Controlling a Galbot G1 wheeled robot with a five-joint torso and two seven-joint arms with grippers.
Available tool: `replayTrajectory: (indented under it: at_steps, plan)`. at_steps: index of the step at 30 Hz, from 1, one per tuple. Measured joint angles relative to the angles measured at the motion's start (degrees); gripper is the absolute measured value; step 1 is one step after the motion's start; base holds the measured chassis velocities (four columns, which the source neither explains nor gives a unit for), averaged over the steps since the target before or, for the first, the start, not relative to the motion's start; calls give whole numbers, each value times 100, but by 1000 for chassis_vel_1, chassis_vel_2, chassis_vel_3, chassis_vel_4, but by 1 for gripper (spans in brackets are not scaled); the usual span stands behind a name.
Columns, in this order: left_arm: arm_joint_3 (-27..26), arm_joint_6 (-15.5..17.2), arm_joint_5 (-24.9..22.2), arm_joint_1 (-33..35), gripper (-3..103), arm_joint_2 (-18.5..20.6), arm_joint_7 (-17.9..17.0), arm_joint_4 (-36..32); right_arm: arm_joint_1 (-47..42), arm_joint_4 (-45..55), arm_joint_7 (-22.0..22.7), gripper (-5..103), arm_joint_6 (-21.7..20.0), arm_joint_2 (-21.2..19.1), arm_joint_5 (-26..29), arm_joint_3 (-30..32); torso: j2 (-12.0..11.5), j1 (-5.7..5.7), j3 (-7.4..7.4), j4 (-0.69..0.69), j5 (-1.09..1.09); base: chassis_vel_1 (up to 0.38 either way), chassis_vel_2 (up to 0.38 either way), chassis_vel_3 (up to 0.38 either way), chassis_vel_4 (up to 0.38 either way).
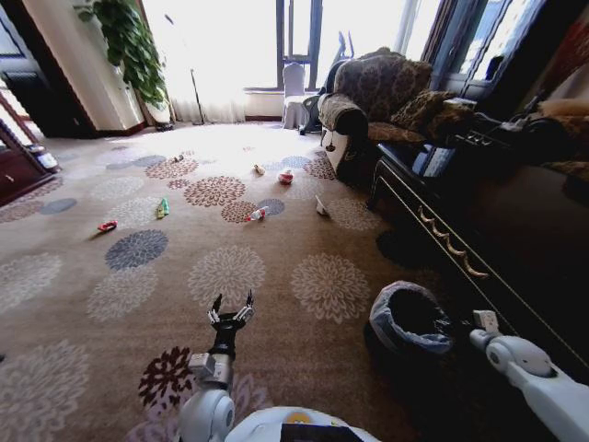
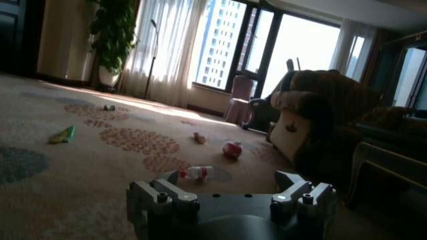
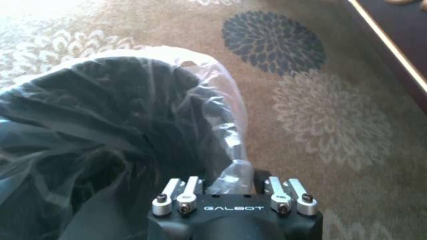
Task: Pick up the trash from the ground and place it into the trash bin.
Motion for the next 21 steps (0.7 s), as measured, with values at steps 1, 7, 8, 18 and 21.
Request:
replayTrajectory:
  at_steps: [1,7,8,18,21]
  plan:
    - [0,0,0,0,98,0,0,0,0,0,0,38,0,0,0,0,0,0,0,0,0,0,0,0,0]
    - [44,-19,-1,-13,95,31,-1,5,-112,245,10,16,-47,-101,5,-82,0,0,0,-2,-6,0,0,0,0]
    - [57,-18,5,-19,97,41,0,1,-116,281,9,10,-55,-99,5,-81,0,0,0,-1,-2,0,0,0,0]
    - [20,-23,12,10,98,29,9,-105,-91,418,5,0,-57,16,103,-54,0,0,0,-1,-3,0,0,0,0]
    - [-9,-35,2,39,98,59,9,-165,-87,562,6,0,1,133,233,49,0,0,0,-1,1,0,0,0,0]
